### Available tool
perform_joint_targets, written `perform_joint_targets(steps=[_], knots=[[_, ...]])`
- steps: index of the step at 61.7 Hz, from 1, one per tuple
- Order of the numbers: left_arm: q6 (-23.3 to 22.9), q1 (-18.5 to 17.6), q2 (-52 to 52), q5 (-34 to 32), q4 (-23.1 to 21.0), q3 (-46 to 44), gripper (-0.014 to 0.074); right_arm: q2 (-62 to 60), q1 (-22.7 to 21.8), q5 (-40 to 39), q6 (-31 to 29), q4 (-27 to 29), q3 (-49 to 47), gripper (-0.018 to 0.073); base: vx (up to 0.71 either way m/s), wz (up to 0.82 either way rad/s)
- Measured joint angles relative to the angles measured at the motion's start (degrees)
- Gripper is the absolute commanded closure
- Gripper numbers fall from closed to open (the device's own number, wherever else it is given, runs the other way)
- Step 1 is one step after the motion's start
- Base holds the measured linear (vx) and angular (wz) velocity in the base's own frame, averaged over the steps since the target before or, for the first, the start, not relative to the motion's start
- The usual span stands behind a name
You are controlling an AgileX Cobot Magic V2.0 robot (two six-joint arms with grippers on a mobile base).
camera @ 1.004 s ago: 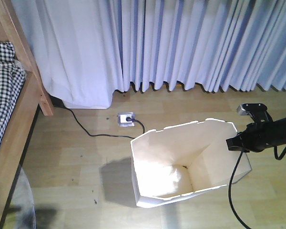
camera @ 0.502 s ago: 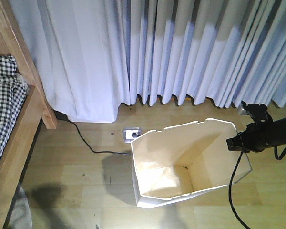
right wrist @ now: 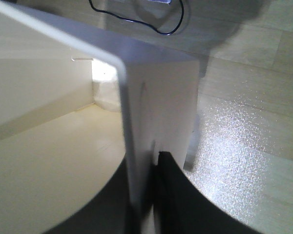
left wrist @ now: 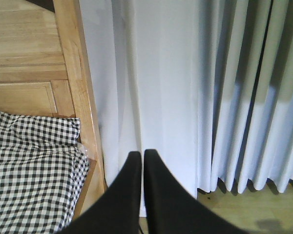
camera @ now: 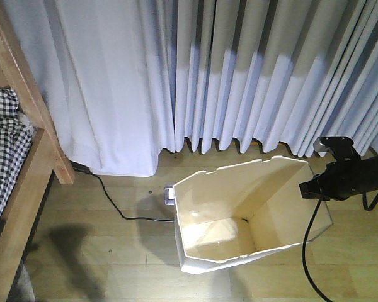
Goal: Move trash bin to bedside with robot
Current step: 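Drive toward the bed and curtains holding the bin raised, then lower the held bin onto the floor beside the bed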
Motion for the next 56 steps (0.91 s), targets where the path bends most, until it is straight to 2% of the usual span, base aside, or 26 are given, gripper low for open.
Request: perform_joint_targets(steps=[56], knots=[[0.0,0.0,0.0,0.0,0.0,0.0,0.0603,0.0,0.0,0.1,0.0,0.0,0.0,0.0566,0.07,0.03]])
